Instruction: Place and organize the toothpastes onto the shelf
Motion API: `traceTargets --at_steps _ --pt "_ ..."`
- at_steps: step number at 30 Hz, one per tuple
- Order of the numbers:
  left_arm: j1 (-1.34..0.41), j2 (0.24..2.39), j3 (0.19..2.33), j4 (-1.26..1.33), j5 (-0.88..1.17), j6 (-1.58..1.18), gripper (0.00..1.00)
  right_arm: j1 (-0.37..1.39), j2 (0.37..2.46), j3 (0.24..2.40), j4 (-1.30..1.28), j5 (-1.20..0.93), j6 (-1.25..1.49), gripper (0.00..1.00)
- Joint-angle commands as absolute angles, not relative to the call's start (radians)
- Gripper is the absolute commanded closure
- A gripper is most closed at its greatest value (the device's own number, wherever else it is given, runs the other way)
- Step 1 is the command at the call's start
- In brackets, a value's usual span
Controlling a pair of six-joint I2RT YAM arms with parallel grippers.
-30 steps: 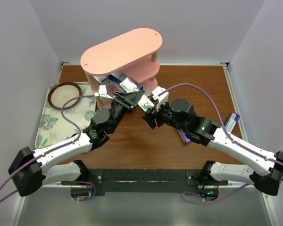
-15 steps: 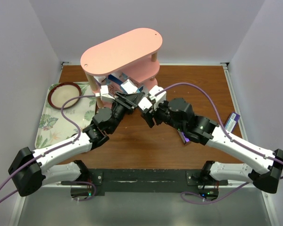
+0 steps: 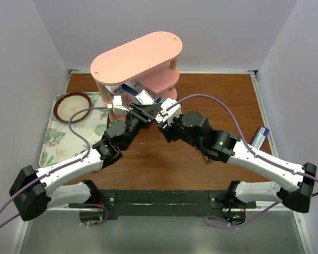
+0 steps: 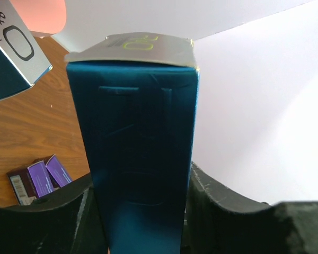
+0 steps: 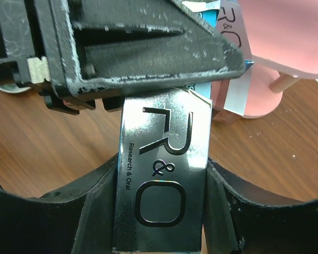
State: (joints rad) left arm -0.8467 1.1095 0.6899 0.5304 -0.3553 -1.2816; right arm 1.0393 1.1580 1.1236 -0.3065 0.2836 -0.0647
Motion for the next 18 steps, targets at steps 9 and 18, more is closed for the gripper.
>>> traceTargets --at_steps 9,18 --pt "-0.85 0.993 0.723 0.474 -0.41 -1.112 0.1 1.042 1.109 1.173 -0.376 0.422 -0.083 0.77" --pt "-0.85 0.897 0.79 0.221 -0.425 -0.695 0.01 0.796 1.115 1.196 -0.416 0.288 -0.083 0.77"
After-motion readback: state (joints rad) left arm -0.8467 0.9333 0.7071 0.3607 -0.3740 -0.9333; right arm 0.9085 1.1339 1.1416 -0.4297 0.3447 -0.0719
